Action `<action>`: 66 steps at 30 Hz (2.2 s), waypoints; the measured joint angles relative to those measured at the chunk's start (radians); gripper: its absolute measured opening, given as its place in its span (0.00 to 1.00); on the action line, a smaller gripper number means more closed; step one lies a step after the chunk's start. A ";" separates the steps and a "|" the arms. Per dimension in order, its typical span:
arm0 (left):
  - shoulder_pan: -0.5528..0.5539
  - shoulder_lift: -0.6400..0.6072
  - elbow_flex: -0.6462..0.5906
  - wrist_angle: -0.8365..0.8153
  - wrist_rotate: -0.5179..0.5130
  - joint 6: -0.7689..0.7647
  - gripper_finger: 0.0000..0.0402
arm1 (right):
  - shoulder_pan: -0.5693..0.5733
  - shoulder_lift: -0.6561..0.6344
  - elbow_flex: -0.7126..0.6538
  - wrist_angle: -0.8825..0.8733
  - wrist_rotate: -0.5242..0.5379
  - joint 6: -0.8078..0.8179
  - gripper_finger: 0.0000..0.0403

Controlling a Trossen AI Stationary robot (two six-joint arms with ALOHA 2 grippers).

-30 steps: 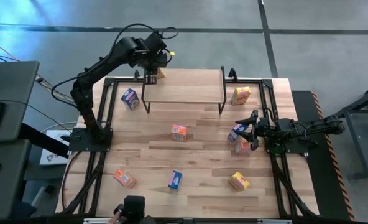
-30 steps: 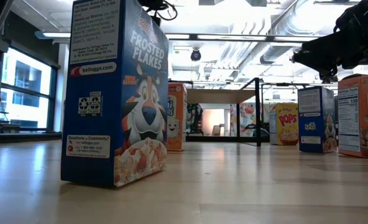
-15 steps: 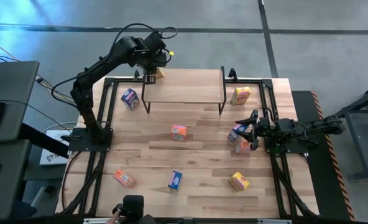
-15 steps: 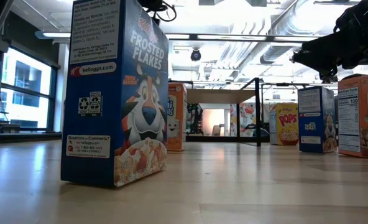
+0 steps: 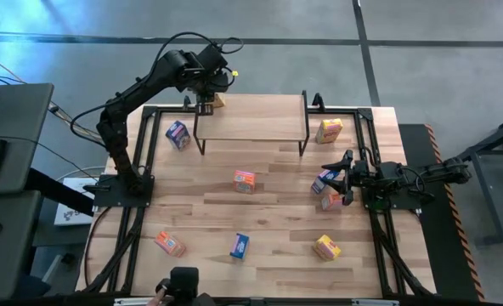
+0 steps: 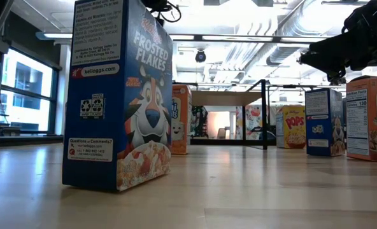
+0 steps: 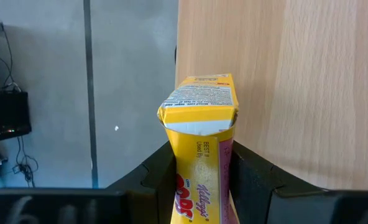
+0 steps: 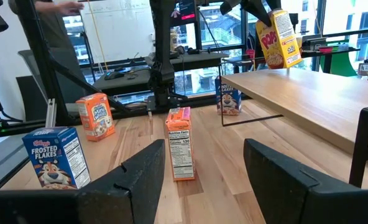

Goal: Stack cereal on shelf
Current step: Put the middle left yellow cereal box on the shelf

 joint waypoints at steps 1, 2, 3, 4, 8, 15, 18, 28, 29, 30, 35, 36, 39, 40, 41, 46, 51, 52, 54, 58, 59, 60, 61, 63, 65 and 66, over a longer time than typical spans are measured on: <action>0.000 0.000 0.000 0.000 0.000 0.000 0.29 | 0.000 0.000 0.000 0.000 0.000 0.000 0.52; 0.000 0.003 0.000 0.000 0.000 0.000 0.29 | 0.000 0.000 0.000 0.000 0.000 0.000 0.52; 0.000 0.007 0.000 0.000 0.000 0.000 0.29 | 0.000 0.000 0.000 0.000 0.000 0.000 0.52; 0.000 0.013 0.000 0.000 0.000 0.000 0.29 | 0.000 0.000 0.000 0.000 0.000 0.000 0.52; -0.001 0.031 0.001 0.005 -0.006 0.002 0.29 | 0.000 0.000 0.000 0.000 0.000 0.000 0.52; -0.001 0.040 0.001 0.003 -0.009 0.002 0.29 | 0.000 0.000 0.000 0.000 0.000 0.000 0.52; -0.001 0.040 0.001 0.003 -0.009 0.002 0.29 | 0.000 0.000 0.000 0.000 0.000 0.000 0.52; -0.001 0.041 0.001 0.001 -0.010 0.002 0.29 | 0.000 0.000 0.000 0.000 0.000 0.000 0.52; -0.001 0.041 0.001 0.001 -0.010 0.002 0.29 | 0.000 0.000 0.000 0.000 0.000 0.000 0.52; -0.001 0.041 0.001 0.001 -0.010 0.002 0.29 | 0.000 0.000 0.000 0.000 0.000 0.000 0.52; -0.001 0.041 0.001 0.000 -0.010 0.002 0.29 | 0.000 0.000 0.000 0.000 0.000 0.000 0.52; -0.001 0.041 0.001 0.000 -0.010 0.001 0.29 | 0.000 0.000 0.000 0.000 0.000 0.000 0.52; -0.001 0.041 0.001 0.000 -0.007 0.001 0.29 | 0.000 0.000 0.000 0.000 0.000 0.000 0.52; 0.000 0.041 0.001 0.000 -0.005 0.001 0.29 | 0.000 0.000 0.000 0.000 0.000 0.000 0.52; 0.000 0.041 0.001 0.000 -0.004 0.002 0.29 | 0.000 0.000 0.000 0.000 0.000 0.000 0.52; 0.002 0.037 0.000 -0.002 0.002 0.015 0.29 | 0.000 0.000 0.000 0.000 0.000 0.000 0.52; 0.007 0.023 -0.002 -0.011 0.035 0.034 0.29 | 0.000 0.000 0.000 0.000 0.000 0.000 0.52; 0.009 0.023 -0.002 -0.010 0.041 0.037 0.29 | 0.000 0.000 0.000 0.000 0.000 0.000 0.52; 0.017 0.023 -0.002 -0.006 0.057 0.043 0.29 | 0.000 0.000 0.000 0.000 0.000 0.000 0.52; 0.033 0.022 -0.002 0.002 0.087 0.043 0.29 | 0.000 0.000 0.000 0.000 0.000 0.000 0.52; 0.036 0.022 -0.002 0.004 0.094 0.043 0.29 | 0.000 0.000 0.000 0.000 0.000 0.000 0.52; 0.040 0.021 -0.002 0.004 0.100 0.043 0.29 | 0.000 0.000 0.000 0.000 0.000 0.000 0.52; 0.043 0.021 -0.002 0.005 0.103 0.043 0.29 | 0.000 0.000 0.000 0.000 0.000 0.000 0.52; 0.048 0.021 -0.002 0.008 0.106 0.039 0.31 | 0.000 0.000 0.000 0.000 0.000 0.000 0.52; 0.055 0.021 -0.002 0.016 0.110 0.035 0.33 | 0.000 0.000 0.000 0.000 0.000 0.000 0.52; 0.057 0.021 -0.002 0.019 0.110 0.035 0.35 | 0.000 0.000 0.000 0.000 0.000 0.000 0.52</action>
